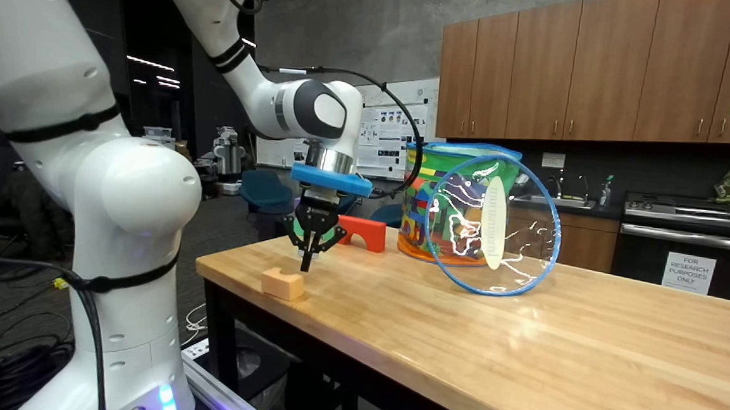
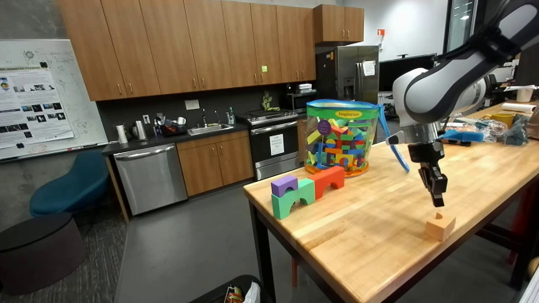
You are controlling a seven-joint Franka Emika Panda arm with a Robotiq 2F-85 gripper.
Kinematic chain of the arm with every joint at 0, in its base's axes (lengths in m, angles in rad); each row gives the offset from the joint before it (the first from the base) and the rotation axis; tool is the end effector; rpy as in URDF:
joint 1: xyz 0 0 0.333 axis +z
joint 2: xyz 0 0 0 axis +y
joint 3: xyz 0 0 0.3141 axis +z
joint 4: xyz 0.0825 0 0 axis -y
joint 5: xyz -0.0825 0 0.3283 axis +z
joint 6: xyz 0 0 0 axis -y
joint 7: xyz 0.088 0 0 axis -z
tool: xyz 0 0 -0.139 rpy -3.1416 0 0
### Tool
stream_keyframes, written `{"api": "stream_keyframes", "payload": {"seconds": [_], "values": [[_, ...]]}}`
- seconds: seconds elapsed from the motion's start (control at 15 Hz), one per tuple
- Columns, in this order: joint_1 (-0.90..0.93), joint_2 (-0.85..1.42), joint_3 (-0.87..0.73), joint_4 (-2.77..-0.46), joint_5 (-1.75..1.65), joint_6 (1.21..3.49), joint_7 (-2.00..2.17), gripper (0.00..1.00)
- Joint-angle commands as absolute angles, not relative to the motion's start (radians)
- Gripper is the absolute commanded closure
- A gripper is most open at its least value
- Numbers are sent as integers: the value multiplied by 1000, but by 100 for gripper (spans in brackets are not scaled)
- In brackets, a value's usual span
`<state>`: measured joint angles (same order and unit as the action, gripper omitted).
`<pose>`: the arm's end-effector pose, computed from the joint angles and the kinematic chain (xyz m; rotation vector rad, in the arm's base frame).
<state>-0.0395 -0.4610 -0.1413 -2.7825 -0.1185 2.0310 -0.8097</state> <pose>0.2700 -0.0552 0.3277 -2.8145 -1.0611 0.4155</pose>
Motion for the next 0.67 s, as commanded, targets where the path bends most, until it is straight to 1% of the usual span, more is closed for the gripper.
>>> {"api": "stream_keyframes", "payload": {"seconds": [0.0, 0.6], "values": [[-39, -447, -138, -2781, -148, 2028, -773, 100], [-34, -434, -135, -2782, -149, 2018, -769, 100]]}}
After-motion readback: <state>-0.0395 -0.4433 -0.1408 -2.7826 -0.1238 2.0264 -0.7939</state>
